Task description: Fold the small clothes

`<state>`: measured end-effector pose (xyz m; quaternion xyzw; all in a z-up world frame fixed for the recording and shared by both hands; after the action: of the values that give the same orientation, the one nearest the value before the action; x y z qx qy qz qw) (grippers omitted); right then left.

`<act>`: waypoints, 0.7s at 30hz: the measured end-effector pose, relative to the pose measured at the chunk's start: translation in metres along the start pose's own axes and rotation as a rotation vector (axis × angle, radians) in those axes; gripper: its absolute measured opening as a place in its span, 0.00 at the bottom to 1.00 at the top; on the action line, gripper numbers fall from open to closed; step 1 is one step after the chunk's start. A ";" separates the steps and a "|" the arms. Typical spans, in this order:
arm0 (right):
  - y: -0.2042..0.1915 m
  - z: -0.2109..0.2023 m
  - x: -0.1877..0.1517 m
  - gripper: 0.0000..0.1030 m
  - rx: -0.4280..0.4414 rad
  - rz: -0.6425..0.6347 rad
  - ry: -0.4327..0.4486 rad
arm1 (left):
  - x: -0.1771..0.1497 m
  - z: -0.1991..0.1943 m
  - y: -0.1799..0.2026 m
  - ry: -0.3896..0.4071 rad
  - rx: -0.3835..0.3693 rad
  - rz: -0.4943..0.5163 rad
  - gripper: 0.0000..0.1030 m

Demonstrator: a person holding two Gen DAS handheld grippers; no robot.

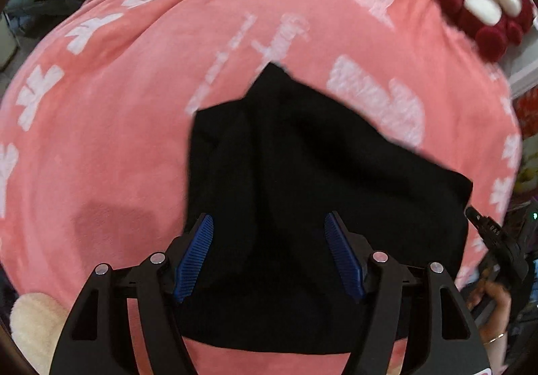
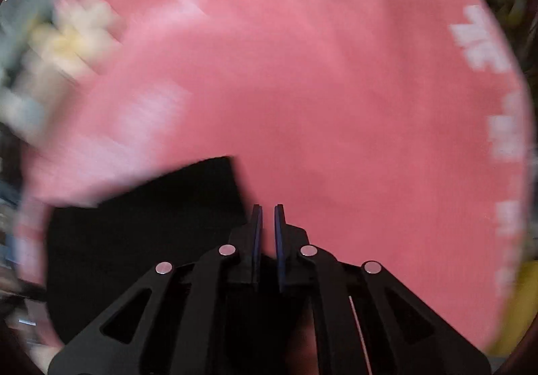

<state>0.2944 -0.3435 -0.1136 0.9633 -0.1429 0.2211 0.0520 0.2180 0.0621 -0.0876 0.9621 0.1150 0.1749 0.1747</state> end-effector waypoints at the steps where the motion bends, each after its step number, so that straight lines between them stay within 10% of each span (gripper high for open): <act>1: 0.002 -0.001 -0.006 0.07 -0.006 0.000 -0.011 | -0.003 0.004 -0.002 -0.011 0.004 0.003 0.64; 9: -0.125 -0.058 -0.031 0.18 0.298 -0.300 0.064 | -0.010 0.014 -0.001 -0.030 0.044 0.018 0.64; 13: -0.111 -0.006 -0.036 0.18 0.120 -0.248 -0.033 | -0.010 0.008 -0.002 -0.030 0.065 0.059 0.64; 18: -0.072 -0.045 -0.044 0.45 0.086 -0.156 0.057 | -0.013 -0.003 -0.005 -0.029 0.076 0.096 0.66; 21: -0.043 -0.043 -0.059 0.44 0.060 -0.110 0.045 | -0.020 -0.003 -0.008 -0.036 0.087 0.110 0.66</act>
<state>0.2389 -0.2809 -0.1023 0.9656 -0.0816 0.2439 0.0386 0.1975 0.0645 -0.0933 0.9767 0.0664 0.1617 0.1247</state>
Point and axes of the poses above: each gripper's, at about its wrist camera, not at the fingertips, and z roughly the way its jaws point, y to its right, x to its top, the point moved 6 cm from there along z, roughly the way its jaws point, and after that the axes turned 6 degrees about -x, right-handed, at the moved point
